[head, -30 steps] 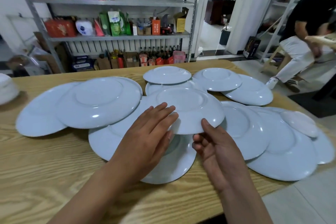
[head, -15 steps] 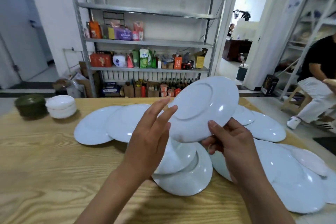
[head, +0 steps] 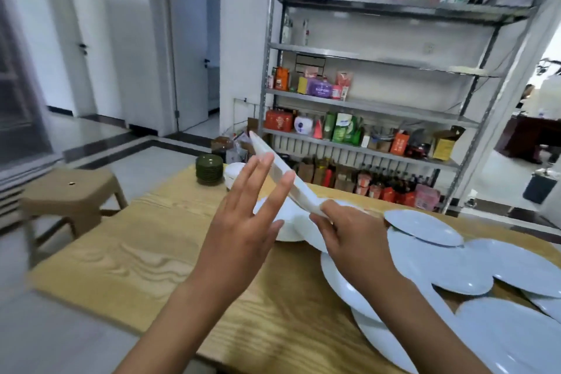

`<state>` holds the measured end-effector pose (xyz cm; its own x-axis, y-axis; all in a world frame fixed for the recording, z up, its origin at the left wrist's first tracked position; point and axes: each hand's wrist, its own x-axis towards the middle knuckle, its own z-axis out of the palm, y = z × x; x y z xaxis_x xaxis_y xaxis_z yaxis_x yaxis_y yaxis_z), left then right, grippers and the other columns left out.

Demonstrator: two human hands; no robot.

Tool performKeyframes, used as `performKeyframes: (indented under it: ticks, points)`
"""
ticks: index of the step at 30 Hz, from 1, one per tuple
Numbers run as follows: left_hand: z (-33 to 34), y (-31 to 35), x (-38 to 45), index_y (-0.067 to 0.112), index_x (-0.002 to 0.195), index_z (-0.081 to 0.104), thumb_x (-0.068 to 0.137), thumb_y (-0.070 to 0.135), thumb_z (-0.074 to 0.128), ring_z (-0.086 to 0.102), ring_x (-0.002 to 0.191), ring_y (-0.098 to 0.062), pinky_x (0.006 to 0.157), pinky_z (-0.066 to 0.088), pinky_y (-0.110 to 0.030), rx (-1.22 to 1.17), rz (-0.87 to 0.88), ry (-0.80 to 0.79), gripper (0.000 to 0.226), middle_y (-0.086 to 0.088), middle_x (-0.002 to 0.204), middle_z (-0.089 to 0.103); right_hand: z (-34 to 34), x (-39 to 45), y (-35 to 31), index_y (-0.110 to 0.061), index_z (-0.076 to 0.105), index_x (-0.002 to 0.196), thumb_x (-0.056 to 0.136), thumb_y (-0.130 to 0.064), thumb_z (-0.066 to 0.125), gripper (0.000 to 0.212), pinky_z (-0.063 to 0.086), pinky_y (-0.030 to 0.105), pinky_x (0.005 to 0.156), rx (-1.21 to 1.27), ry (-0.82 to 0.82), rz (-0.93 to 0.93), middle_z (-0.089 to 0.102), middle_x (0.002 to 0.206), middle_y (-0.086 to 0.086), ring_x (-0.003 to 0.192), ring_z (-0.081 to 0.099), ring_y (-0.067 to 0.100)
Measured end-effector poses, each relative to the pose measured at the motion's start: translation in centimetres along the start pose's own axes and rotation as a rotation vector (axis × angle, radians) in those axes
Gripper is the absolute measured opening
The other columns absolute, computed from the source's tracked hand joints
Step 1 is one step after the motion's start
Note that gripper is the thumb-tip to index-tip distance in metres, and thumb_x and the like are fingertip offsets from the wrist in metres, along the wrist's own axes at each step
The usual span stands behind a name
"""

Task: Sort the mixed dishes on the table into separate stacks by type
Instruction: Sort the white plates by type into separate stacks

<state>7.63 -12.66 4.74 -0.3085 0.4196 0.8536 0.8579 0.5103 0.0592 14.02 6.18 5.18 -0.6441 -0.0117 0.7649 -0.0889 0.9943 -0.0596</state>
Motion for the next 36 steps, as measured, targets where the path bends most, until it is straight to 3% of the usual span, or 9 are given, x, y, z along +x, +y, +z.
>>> performKeyframes:
  ticks: [6,8,10,16,19,24,27,32,36]
  points:
    - [-2.0,-6.1,-4.0,0.015,0.132,0.053,0.087,0.027,0.065,0.030,0.141,-0.032,0.106,0.039,-0.051,0.190,-0.098,-0.028,0.048,-0.014,0.148,0.040,6.7,2.0,-3.8,-0.018,0.060,0.077,0.090,-0.025,0.056,0.015,0.042,0.033,0.041,0.128,-0.035,-0.258,0.060,0.071,-0.006,0.064,0.054,0.017]
    - [-2.3,-8.1,-5.5,0.011,0.117,0.064,0.090,0.031,0.058,0.039,0.136,-0.031,0.100,0.043,-0.051,0.216,-0.128,-0.041,0.034,-0.012,0.136,0.054,9.1,2.2,-5.2,-0.015,0.062,0.080,0.085,-0.016,0.063,0.005,0.042,0.032,0.041,0.163,-0.051,-0.314,0.061,0.075,-0.005,0.066,0.054,0.018]
    - [-2.4,-9.7,-7.0,0.008,0.101,0.069,0.091,0.028,0.057,0.051,0.125,-0.031,0.094,0.047,-0.048,0.212,-0.165,-0.022,0.025,-0.008,0.117,0.065,11.3,2.0,-6.4,-0.014,0.062,0.080,0.076,-0.006,0.071,0.013,0.042,0.033,0.041,0.189,-0.077,-0.328,0.059,0.075,-0.004,0.066,0.052,0.018]
    - [-1.5,-13.1,-11.3,0.010,0.087,0.071,0.090,0.028,0.055,0.059,0.103,-0.020,0.091,0.045,-0.026,0.214,-0.311,0.041,0.025,0.003,0.092,0.069,16.0,1.4,-9.1,-0.017,0.066,0.086,0.075,-0.012,0.076,0.016,0.050,0.029,0.051,0.317,-0.160,-0.237,0.067,0.090,-0.006,0.079,0.061,0.018]
    - [-0.5,-14.2,-13.6,0.011,0.087,0.070,0.088,0.027,0.054,0.056,0.096,-0.017,0.085,0.043,-0.023,0.209,-0.414,0.016,0.023,0.003,0.089,0.068,17.6,0.1,-9.6,-0.020,0.063,0.111,0.081,-0.021,0.068,0.030,0.055,0.028,0.071,0.404,-0.252,-0.056,0.065,0.117,-0.004,0.106,0.061,0.016]
    - [0.5,-15.5,-16.0,0.011,0.086,0.067,0.080,0.014,0.070,0.051,0.092,-0.013,0.081,0.037,-0.016,0.214,-0.613,-0.015,0.008,0.006,0.087,0.064,19.6,-2.1,-9.3,-0.020,0.050,0.134,0.089,-0.023,0.060,0.047,0.044,0.031,0.099,0.470,-0.443,0.117,0.046,0.143,-0.002,0.131,0.043,0.015]
    - [0.7,-15.9,-16.2,0.013,0.084,0.067,0.072,0.007,0.080,0.048,0.090,-0.008,0.077,0.036,-0.014,0.173,-0.728,-0.068,0.019,0.007,0.086,0.062,20.4,-2.9,-9.1,-0.018,0.058,0.124,0.089,-0.018,0.059,0.035,0.042,0.025,0.095,0.502,-0.421,0.185,0.052,0.134,-0.004,0.124,0.047,0.012]
    - [1.5,-16.3,-16.3,0.016,0.083,0.070,0.068,0.008,0.083,0.054,0.085,-0.007,0.072,0.042,-0.019,0.153,-0.785,-0.195,0.020,0.009,0.086,0.064,21.3,-2.8,-8.2,-0.021,0.060,0.080,0.080,-0.010,0.060,0.011,0.047,0.032,0.074,0.538,-0.437,0.208,0.055,0.084,-0.013,0.082,0.050,0.007]
    - [1.8,-16.3,-16.2,0.017,0.085,0.072,0.071,0.014,0.082,0.060,0.088,-0.014,0.077,0.046,-0.028,0.208,-0.784,-0.252,0.018,0.009,0.089,0.066,21.4,-3.1,-8.0,-0.023,0.062,0.079,0.079,-0.008,0.062,0.015,0.044,0.021,0.078,0.617,-0.476,0.258,0.057,0.085,-0.017,0.087,0.051,0.004]
